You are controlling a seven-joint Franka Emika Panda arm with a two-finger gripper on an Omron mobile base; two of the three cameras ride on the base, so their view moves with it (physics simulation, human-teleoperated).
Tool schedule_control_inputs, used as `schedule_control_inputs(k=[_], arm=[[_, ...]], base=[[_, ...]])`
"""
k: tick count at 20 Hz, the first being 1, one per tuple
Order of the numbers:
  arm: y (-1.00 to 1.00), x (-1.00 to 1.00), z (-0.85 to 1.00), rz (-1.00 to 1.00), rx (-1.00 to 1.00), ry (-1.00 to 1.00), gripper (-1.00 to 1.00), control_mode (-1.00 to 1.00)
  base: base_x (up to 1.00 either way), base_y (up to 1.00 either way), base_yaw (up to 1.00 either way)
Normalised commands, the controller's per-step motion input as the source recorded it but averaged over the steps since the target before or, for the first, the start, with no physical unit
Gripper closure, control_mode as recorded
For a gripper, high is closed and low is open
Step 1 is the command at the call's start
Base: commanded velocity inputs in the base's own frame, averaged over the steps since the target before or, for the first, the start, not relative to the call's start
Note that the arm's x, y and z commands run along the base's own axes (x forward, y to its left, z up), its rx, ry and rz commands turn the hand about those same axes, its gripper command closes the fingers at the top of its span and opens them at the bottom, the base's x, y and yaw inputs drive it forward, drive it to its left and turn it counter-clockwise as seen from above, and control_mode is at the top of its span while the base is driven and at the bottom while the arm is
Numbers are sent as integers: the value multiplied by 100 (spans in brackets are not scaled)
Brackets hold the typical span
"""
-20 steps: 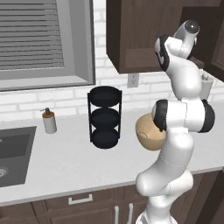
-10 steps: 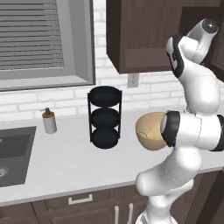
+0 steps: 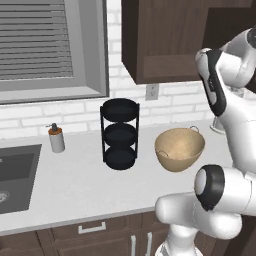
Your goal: Open the cabinet, pick up the bread from the cabinet and place it in the basket. Then move the basket to the dining counter.
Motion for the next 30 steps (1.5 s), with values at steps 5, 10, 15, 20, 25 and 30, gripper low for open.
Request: schedule_control_inputs(k=[5, 10, 15, 20, 25, 30], arm=[[31, -100, 35, 0, 0, 3, 100, -100], [32, -100, 19, 0, 0, 6, 100, -100], [36, -100, 0, 0, 0, 3, 100, -100], [44, -100, -19, 0, 1, 11, 100, -100], [36, -100, -40, 0, 1, 16, 100, -100], [28, -31, -93, 0, 1, 26, 100, -100]], base=[[0, 0, 0], [0, 0, 0], [0, 0, 0], [0, 0, 0], [0, 0, 0], [0, 0, 0]])
